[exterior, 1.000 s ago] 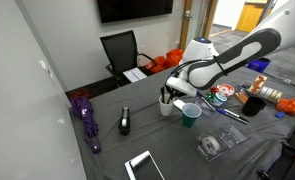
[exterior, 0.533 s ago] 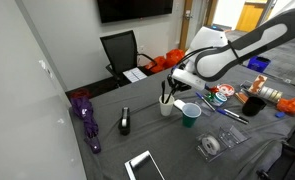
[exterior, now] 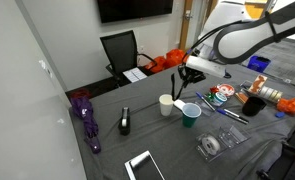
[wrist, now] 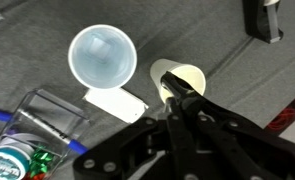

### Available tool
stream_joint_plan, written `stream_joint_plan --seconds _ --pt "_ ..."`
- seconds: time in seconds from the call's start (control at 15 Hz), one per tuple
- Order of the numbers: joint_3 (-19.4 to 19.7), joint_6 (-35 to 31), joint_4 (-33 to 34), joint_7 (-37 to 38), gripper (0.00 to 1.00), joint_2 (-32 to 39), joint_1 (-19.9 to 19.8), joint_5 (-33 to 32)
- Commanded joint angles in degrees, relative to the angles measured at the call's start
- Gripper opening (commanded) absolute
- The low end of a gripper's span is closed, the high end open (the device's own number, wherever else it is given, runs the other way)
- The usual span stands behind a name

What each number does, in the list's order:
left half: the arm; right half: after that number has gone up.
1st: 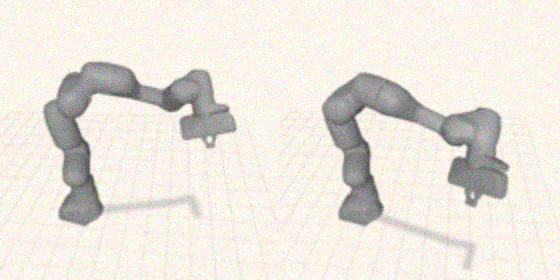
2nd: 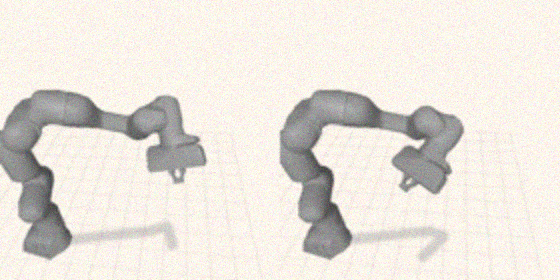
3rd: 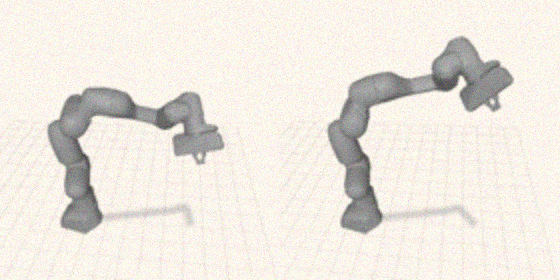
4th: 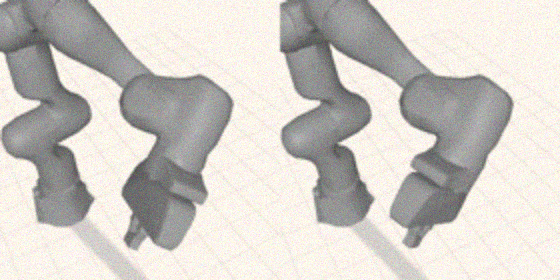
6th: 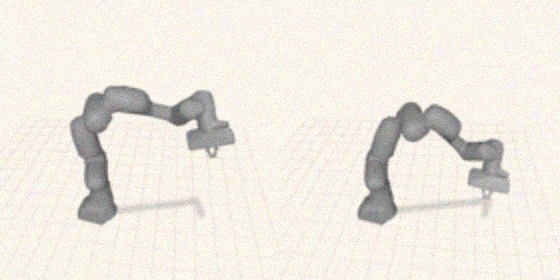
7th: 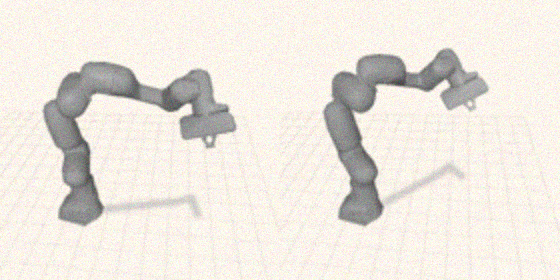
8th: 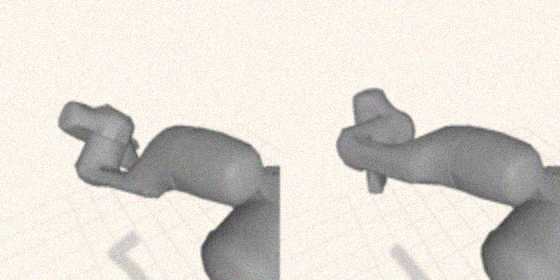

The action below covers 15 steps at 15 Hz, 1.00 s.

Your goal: Move the tongs from the white cup to the green cup

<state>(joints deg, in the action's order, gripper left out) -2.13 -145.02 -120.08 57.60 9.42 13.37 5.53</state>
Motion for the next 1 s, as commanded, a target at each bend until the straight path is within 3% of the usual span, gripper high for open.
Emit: stream_joint_plan --seconds 0.0,0.2,0.33,0.53,0.93 --pt "0.2 12.0 -3.3 0.8 0.02 -7.1 -1.9 -6.0" --pt "-0.4 21.7 -2.5 0.8 0.02 -9.5 -3.6 -10.0" --pt "-0.8 25.1 -1.9 -0.9 0.02 -10.2 -4.5 -9.3" --pt "-1.2 25.0 -1.5 -2.5 0.02 -9.6 -5.1 -6.7" --pt "-2.5 20.2 1.2 0.6 0.02 -2.1 -4.2 -4.7"
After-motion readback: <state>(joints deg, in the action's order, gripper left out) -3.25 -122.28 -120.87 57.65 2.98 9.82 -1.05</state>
